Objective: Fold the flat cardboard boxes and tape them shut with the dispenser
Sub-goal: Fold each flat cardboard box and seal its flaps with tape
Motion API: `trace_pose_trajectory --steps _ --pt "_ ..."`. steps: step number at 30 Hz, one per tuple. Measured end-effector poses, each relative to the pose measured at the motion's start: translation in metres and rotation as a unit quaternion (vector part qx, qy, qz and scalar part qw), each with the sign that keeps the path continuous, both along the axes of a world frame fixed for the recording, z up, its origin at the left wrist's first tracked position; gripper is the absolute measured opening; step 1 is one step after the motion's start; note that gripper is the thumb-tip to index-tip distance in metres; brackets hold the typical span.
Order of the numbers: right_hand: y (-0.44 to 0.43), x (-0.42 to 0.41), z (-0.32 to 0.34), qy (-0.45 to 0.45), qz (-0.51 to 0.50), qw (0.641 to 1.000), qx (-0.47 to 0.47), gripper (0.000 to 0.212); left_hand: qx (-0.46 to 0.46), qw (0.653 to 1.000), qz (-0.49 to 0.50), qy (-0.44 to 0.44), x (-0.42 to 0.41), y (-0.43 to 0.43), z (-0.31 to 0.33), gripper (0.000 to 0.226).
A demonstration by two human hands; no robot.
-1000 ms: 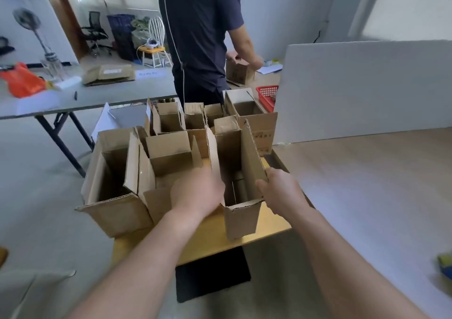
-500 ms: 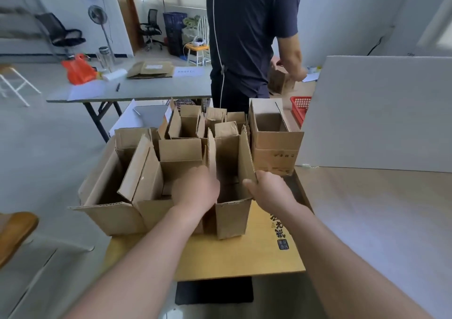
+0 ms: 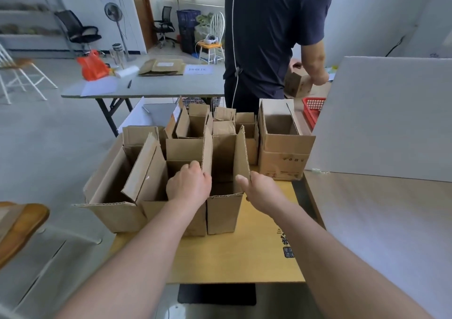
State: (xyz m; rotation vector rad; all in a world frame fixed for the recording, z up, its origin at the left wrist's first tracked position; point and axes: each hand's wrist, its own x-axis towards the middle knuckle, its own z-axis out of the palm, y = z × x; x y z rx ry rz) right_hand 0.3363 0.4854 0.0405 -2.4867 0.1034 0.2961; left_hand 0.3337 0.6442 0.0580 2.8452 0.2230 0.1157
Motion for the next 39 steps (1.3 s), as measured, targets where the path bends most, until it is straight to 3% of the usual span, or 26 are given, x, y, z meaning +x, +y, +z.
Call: trace_pose_trajectory --steps 5,10,16,26,39 --pt "0.004 -0.007 0.002 -0.038 -0.009 0.999 -0.033 0.056 -0.029 0.999 -0.033 0.021 0.006 0.007 0.007 0.054" --pt "0.001 -0.026 0.017 -0.071 -0.051 0.995 -0.054 0.051 -0.02 0.992 -0.119 -0.045 0.01 -0.001 0.022 0.054" --pt "-0.027 -0.086 0.029 -0.141 -0.17 0.965 -0.143 0.033 -0.104 0.927 -0.325 -0.158 -0.008 -0.057 0.021 0.039" --pt "-0.118 -0.239 0.012 -0.091 -0.387 0.902 -0.168 0.034 -0.149 0.821 -0.55 -0.032 -0.127 -0.184 -0.025 0.041" --pt "-0.254 -0.472 -0.024 -0.038 -0.55 0.819 -0.16 0.029 -0.113 0.726 -0.677 0.027 -0.325 -0.359 -0.057 0.038"
